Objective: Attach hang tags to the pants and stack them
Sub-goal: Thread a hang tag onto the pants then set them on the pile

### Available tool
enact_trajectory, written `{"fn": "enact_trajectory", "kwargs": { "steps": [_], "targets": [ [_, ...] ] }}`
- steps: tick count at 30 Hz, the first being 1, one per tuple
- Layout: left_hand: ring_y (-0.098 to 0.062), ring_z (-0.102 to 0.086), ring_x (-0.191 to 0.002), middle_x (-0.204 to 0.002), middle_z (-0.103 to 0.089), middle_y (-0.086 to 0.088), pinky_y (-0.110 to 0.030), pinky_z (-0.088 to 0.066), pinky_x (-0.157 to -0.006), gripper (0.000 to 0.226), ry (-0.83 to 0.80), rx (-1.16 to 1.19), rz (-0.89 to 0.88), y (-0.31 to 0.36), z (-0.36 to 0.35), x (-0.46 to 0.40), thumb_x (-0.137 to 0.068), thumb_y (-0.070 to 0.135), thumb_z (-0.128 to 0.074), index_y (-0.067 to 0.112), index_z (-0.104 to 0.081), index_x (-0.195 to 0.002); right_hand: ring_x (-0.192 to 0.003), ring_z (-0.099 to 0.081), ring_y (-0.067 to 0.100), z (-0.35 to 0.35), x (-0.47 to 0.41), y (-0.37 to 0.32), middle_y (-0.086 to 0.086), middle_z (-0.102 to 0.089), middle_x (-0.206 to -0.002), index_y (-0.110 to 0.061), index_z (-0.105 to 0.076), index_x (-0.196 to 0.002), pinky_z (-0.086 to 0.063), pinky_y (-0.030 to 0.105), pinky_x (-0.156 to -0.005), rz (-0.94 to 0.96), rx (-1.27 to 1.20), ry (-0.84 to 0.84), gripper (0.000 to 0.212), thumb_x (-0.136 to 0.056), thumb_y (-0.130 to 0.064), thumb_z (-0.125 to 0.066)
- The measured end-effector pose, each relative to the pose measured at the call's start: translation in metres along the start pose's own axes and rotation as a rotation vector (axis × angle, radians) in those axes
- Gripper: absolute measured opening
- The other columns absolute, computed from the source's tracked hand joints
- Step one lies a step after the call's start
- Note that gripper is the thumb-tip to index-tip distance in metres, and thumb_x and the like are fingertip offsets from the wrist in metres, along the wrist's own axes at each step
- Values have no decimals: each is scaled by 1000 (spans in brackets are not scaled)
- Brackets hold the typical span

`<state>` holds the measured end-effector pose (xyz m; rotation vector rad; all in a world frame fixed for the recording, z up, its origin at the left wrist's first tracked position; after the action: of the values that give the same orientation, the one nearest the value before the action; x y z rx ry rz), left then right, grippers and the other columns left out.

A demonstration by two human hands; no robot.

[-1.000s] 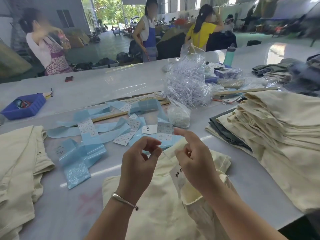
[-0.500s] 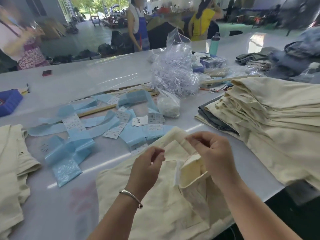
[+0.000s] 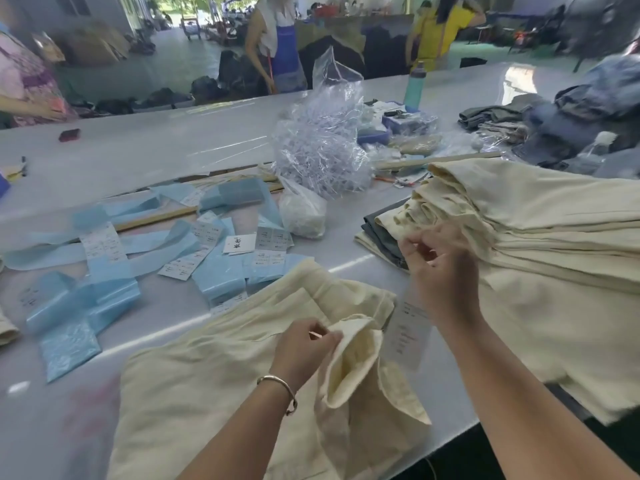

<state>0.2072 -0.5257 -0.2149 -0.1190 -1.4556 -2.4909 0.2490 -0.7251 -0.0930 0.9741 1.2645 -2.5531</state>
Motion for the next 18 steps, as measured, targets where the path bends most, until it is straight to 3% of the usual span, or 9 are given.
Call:
{"fn": "enact_trajectory", "kwargs": {
  "steps": [3, 6, 9, 11, 13, 15, 18],
  "targets": [
    [-7, -61, -80, -83, -66, 14, -18, -45, -69, 10, 14, -49, -35, 18, -12, -21, -79, 32, -75, 28, -65, -81, -76, -51, 14, -12, -7, 27, 10, -58, -84, -2, -74, -87, -38, 22, -67, 65, 36, -75, 6, -86, -4, -68],
    [0, -58, -78, -69, -56, 23, -10, -34, -62, 11, 18, -314, -107, 30, -24, -37, -75, 35, -73, 33, -67, -67, -74, -51, 19, -35, -3, 59, 6, -54, -77, -2, -74, -85, -38, 27, -64, 99, 58, -297, 7, -86, -4, -68],
    [-10, -52, -102, -86, -51, 19, -18, -38, -86, 14, -34, -406, -89, 26, -35, -48, -77, 34, -70, 36, -70, -64, -77, -55, 24, -68, 18, 91, 8, -57, -79, -6, -76, -86, -46, 40, -68, 30, 77, -694, 12, -86, -12, -66],
    [-10, -43, -112, -103, -50, 14, -22, -32, -100, 11, -101, -389, -59, 19, -41, -48, -82, 34, -67, 38, -74, -74, -75, -56, 25, -87, 32, 109, 5, -61, -77, -8, -72, -79, -45, 36, -63, -4, 204, -898, 12, -80, -15, -62],
    [-10, -43, -112, -110, -52, 9, -22, -31, -104, 13, -151, -368, -54, 14, -45, -46, -86, 37, -65, 35, -77, -93, -62, -48, 22, -98, 40, 121, 3, -55, -63, -5, -65, -72, -33, 30, -50, -43, 293, -992, 14, -76, -16, -58],
    [-9, -50, -103, -104, -55, 10, -19, -37, -96, 19, -134, -334, -82, 14, -47, -40, -89, 40, -62, 35, -76, -101, -59, -45, 19, -107, 41, 128, 6, -56, -61, -4, -65, -71, -29, 30, -48, -84, 283, -1032, 15, -75, -17, -60],
    [-2, -53, -82, -82, -53, 18, -8, -34, -71, 19, 19, -285, -135, 19, -44, -32, -89, 41, -60, 32, -76, -92, -56, -53, 9, -113, 36, 127, 3, -64, -63, -7, -75, -74, -40, 26, -54, -285, -93, -1111, 9, -76, -12, -68]
  ]
}}
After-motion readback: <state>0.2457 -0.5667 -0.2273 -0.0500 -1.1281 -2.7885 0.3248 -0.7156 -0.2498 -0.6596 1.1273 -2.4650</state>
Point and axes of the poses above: each hand's wrist, its own x-axis away from the middle knuckle, its own z-axis out of the back of the hand, y = z × x, the point moved 3 cm from there along -x, towards the middle knuckle
